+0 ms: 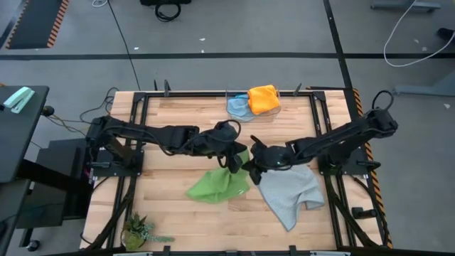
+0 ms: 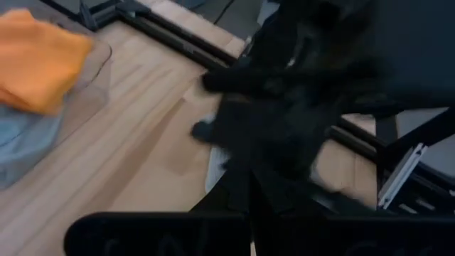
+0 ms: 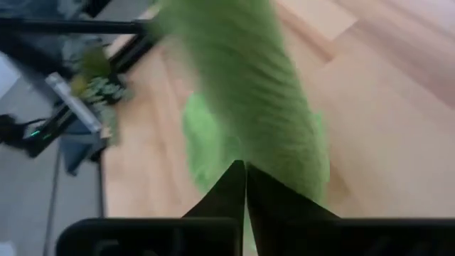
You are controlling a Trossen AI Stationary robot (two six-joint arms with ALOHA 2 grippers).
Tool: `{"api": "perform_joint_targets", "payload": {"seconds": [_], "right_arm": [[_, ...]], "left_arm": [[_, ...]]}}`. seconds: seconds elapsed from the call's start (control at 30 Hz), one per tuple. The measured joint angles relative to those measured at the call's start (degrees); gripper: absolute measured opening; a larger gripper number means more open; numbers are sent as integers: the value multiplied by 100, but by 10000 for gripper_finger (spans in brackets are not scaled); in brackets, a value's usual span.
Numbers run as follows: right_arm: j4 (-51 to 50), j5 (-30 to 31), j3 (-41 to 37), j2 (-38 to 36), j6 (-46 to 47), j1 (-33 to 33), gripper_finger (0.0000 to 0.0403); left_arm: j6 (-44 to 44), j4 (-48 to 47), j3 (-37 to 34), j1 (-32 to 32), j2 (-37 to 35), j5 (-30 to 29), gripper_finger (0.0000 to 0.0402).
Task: Fold microfiber towels
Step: Fold the green microfiber cloth
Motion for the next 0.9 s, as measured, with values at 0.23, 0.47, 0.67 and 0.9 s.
{"api": "perform_joint_targets", "payload": {"seconds": [0.23, 0.47, 0.67, 0.9], "right_arm": [[-112, 434, -2, 67, -18, -589, 9], [-804, 849, 92, -367, -710, -1255, 4], [-827, 861, 98, -436, -928, -1915, 9], [-1093, 826, 96, -1070, -623, -1644, 3]], "left_arm": [[-36, -183, 12, 13, -30, 2, 0], [-176, -241, 5, 13, -52, -90, 0], [-43, -151, 5, 46, -52, -129, 0], [75, -183, 5, 180, -54, -123, 0]]}}
